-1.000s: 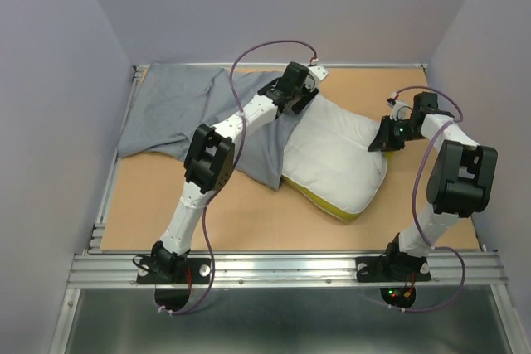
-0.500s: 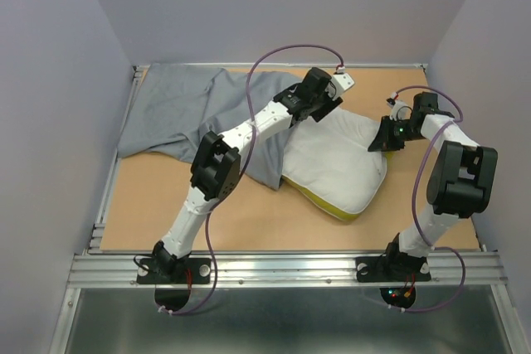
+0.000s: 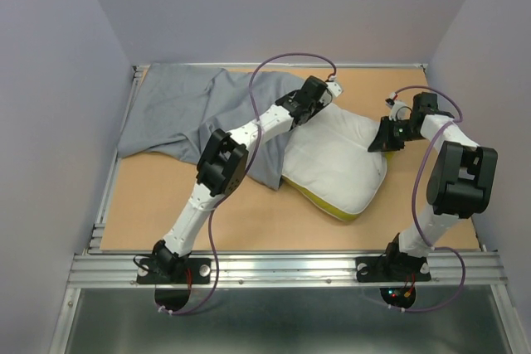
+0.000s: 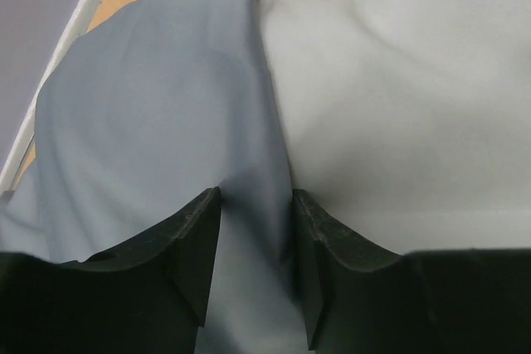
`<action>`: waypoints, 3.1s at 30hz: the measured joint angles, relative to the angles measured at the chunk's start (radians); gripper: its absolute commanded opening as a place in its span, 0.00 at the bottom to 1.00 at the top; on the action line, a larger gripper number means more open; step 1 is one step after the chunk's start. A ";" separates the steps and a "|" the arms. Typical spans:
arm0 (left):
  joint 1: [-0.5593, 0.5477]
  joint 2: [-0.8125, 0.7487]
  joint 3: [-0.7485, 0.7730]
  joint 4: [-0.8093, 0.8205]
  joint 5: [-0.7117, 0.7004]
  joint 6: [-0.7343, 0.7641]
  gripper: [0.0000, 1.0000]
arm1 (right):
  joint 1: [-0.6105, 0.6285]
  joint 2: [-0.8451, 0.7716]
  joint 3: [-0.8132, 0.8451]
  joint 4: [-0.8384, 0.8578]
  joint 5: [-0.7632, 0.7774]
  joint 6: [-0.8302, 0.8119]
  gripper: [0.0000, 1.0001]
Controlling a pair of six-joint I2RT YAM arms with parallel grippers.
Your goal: Put the pillow into the pillowcase
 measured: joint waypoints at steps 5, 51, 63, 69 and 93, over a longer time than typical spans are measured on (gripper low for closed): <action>0.014 -0.001 0.000 0.004 0.090 0.000 0.05 | 0.000 0.000 -0.001 0.000 -0.005 0.000 0.00; -0.167 -0.078 0.015 0.094 0.905 -0.258 0.35 | 0.033 -0.069 -0.153 0.274 -0.353 0.357 0.00; 0.115 -0.550 -0.547 0.040 0.823 -0.272 0.87 | 0.055 -0.084 -0.093 0.265 -0.052 0.206 1.00; 0.360 -1.003 -0.821 0.089 0.770 -0.288 0.91 | 0.108 -0.252 -0.039 0.108 0.106 -0.006 1.00; 0.586 -1.541 -1.315 0.004 0.674 -0.353 0.97 | 1.282 -0.083 -0.188 0.175 0.753 -0.090 0.28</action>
